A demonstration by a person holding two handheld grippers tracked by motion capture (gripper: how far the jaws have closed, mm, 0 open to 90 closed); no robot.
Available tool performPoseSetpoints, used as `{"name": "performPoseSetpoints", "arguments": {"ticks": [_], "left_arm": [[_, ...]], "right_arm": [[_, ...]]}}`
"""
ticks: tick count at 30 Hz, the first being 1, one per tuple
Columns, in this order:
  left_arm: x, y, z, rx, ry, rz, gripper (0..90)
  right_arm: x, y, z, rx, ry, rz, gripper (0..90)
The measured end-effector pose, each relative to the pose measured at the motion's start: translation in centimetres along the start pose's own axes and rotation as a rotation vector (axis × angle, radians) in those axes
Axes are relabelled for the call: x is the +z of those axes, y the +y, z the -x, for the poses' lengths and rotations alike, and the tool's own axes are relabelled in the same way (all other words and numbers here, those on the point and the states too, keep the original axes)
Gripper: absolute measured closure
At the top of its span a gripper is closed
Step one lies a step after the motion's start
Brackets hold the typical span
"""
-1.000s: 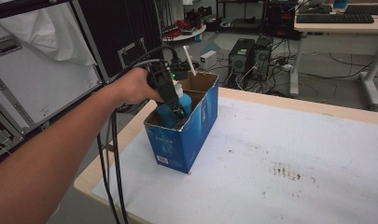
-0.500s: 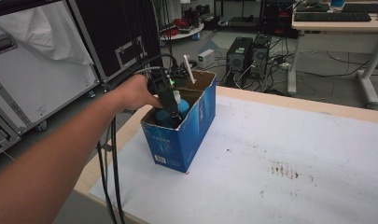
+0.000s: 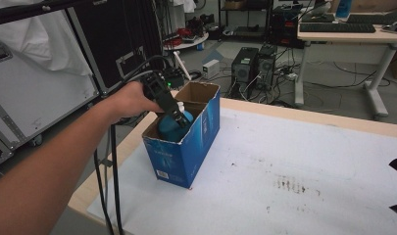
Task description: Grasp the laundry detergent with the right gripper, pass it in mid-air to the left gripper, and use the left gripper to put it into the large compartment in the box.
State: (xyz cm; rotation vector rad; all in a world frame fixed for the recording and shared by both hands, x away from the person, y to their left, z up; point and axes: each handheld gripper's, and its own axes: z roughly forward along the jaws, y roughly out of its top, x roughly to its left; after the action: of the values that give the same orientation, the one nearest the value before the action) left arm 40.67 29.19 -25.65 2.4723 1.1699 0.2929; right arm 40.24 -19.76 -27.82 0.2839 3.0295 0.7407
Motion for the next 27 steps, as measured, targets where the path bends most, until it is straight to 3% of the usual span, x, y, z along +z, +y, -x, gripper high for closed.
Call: {"name": "performPoseSetpoints", "arguments": {"ticks": [5, 11, 19, 22, 25, 27], "left_arm": [[-2.6, 0.6, 0.1, -0.02, -0.009, 0.11, 22.8], [-4.7, 1.6, 1.3, 0.006, 0.004, 0.173, 18.4], [-6.6, 3.1, 3.0, 0.056, 0.019, 0.205, 18.4], [-7.1, 3.3, 3.4, 0.081, -0.003, 0.235, 18.4], [-7.2, 3.8, 4.0, 0.079, -0.018, 0.27, 18.4], [-7.0, 4.3, 4.7, 0.104, -0.023, 0.258, 18.4]], "right_arm": [[-0.1, 0.0, -0.2, -0.004, -0.003, -0.002, 0.9], [-0.3, 0.0, -0.4, -0.003, -0.01, 0.003, 0.9], [-0.6, 0.1, -0.5, -0.001, -0.017, 0.012, 0.9], [-0.8, 0.0, -0.5, 0.002, -0.025, 0.02, 0.9], [-0.8, 0.0, -0.5, 0.006, -0.03, 0.025, 0.9], [-0.8, 0.0, -0.6, 0.006, -0.03, 0.027, 0.9]]}}
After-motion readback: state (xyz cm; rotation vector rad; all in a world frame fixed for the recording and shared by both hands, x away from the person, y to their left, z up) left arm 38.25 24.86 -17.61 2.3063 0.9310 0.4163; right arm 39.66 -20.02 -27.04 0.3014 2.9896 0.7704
